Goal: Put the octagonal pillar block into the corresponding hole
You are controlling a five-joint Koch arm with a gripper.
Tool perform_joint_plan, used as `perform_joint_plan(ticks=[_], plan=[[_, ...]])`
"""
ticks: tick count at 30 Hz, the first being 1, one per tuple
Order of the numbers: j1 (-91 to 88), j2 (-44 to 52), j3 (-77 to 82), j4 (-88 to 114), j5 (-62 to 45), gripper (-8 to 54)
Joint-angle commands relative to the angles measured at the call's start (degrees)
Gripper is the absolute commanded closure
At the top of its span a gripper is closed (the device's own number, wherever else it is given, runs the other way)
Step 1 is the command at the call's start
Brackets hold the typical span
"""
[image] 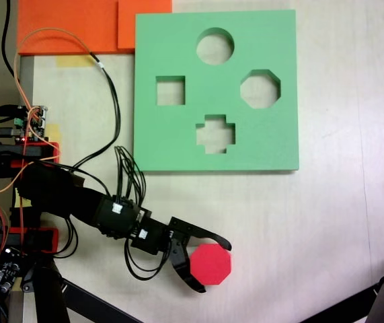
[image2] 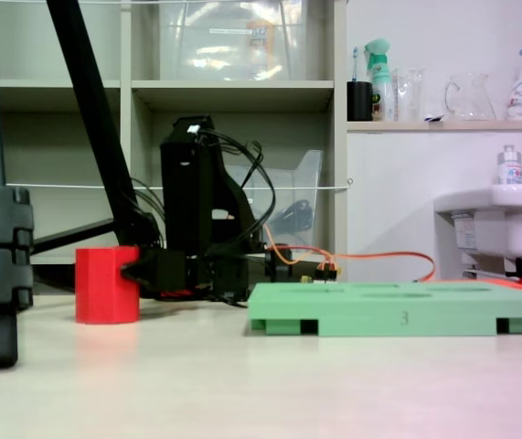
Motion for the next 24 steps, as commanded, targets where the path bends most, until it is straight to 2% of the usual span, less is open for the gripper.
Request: perform_joint_plan(ticks=[1,7,17,24], plan=[[0.62,1.32,-0.44,-3.34,0.26,14.8],[-2.46,2.64,1.58,-3.34,0.35,15.3],[-17.05,24.87,4.83,2.90,0.88,15.5],[-31.11,28.39,0.44,9.67,4.57,18.3]])
